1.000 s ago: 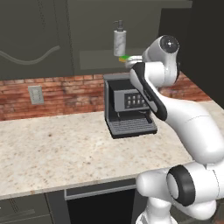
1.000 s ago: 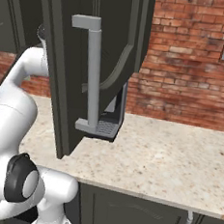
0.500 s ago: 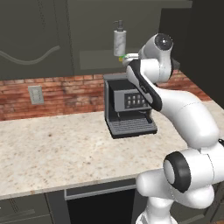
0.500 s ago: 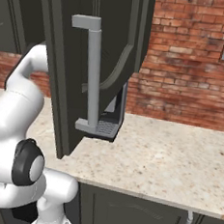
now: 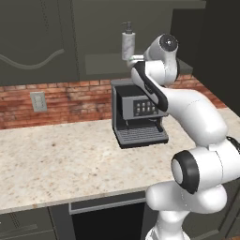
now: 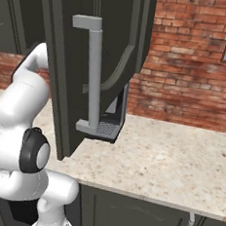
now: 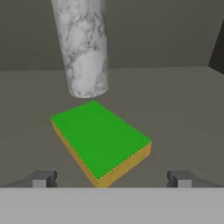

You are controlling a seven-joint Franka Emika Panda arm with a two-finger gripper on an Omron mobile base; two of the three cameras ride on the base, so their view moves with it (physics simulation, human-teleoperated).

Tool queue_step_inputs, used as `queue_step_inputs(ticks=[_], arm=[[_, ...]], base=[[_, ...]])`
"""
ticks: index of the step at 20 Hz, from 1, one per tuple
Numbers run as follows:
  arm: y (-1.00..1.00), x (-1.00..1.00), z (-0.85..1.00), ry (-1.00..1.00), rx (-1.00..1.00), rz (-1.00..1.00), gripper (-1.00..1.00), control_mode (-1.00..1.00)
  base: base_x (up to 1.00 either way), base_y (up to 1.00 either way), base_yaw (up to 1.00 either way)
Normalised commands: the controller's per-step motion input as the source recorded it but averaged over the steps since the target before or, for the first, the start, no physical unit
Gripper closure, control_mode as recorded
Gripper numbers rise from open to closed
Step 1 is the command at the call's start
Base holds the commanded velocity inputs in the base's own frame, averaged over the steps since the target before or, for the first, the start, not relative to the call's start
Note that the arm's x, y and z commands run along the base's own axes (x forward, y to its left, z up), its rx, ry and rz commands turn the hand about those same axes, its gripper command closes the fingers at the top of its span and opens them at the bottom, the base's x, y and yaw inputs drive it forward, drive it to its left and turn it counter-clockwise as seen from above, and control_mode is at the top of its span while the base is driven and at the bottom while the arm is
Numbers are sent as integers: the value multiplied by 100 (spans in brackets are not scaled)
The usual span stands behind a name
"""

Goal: Locate and retrieve the soap dispenser and sponge from the cabinet. Place them next to the sink.

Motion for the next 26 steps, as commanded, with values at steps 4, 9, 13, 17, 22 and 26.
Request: queue_step_inputs(ticks=[4,9,13,17,22,26], arm=[[4,29,-1,2,0,0,-100,-100],[5,30,-3,5,0,1,-100,-100],[3,22,-6,6,0,1,-100,-100],[4,8,-11,6,0,0,-100,-100],[3,0,-19,3,2,0,100,-100],[6,0,-12,-1,2,0,100,-100]], base=[[0,0,0],[0,0,0],[0,0,0],[0,0,0],[0,0,0],[0,0,0]])
